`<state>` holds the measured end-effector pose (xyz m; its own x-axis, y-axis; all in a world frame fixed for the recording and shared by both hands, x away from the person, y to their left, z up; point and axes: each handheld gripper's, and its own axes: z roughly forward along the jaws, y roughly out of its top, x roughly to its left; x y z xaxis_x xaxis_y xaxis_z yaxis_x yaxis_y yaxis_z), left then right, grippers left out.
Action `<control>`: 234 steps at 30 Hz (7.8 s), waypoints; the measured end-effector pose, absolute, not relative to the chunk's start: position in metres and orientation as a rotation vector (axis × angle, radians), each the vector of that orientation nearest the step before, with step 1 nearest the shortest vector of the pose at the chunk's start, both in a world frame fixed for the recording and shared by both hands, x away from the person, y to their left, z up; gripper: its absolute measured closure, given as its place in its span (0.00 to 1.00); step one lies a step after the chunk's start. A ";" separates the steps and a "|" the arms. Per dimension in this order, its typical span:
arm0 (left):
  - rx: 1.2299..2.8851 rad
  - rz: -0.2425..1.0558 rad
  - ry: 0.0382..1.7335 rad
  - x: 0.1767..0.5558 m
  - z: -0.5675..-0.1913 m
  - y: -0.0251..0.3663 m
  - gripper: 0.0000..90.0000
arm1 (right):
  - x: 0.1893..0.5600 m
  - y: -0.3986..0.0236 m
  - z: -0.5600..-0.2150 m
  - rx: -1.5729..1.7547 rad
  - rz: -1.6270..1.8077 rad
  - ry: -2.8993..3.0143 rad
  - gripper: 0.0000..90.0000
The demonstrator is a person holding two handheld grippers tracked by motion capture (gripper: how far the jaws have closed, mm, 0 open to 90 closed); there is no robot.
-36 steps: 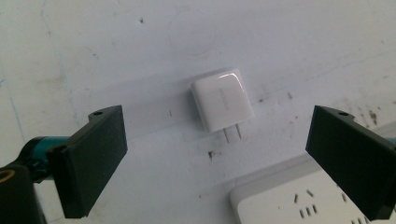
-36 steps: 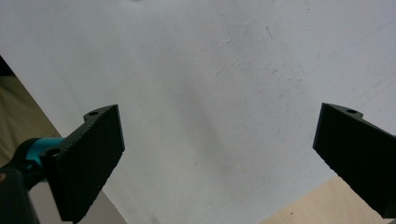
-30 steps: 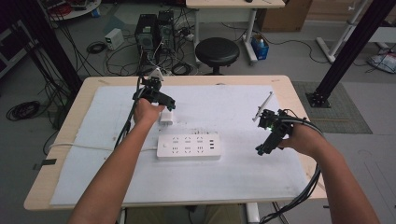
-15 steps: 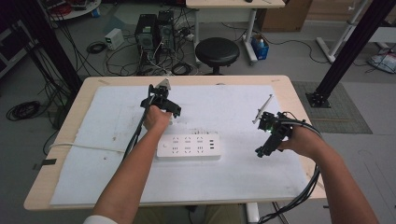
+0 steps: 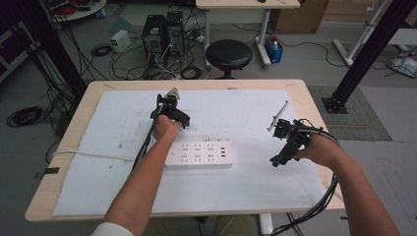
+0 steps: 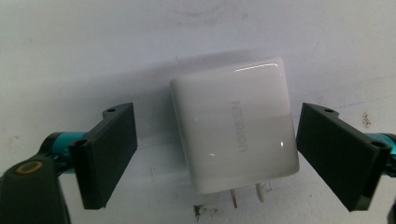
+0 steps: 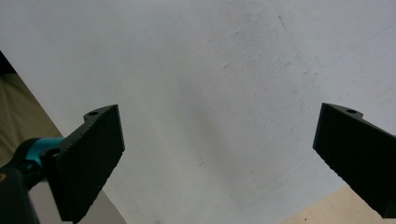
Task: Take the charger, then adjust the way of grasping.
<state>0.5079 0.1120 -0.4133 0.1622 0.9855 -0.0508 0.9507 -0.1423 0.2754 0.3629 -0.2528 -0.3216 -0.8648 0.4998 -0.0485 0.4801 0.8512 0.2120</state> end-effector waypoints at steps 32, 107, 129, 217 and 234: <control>2.220 0.216 1.576 0.491 -0.382 0.136 0.47 | 0.362 -0.261 -0.323 0.811 0.296 2.895 0.02; 2.423 0.286 0.399 0.356 -0.287 0.171 0.47 | 0.351 -0.241 -0.302 1.237 0.870 2.727 0.04; 2.402 0.297 0.149 0.333 -0.281 0.141 0.47 | 0.343 -0.215 -0.293 1.455 1.373 2.678 0.04; 2.451 0.289 0.512 0.354 -0.303 0.147 0.24 | 0.362 -0.223 -0.326 1.876 1.573 2.420 0.69; 2.621 0.321 0.686 0.360 -0.311 0.221 0.25 | 0.358 -0.262 -0.294 1.492 0.998 2.512 0.69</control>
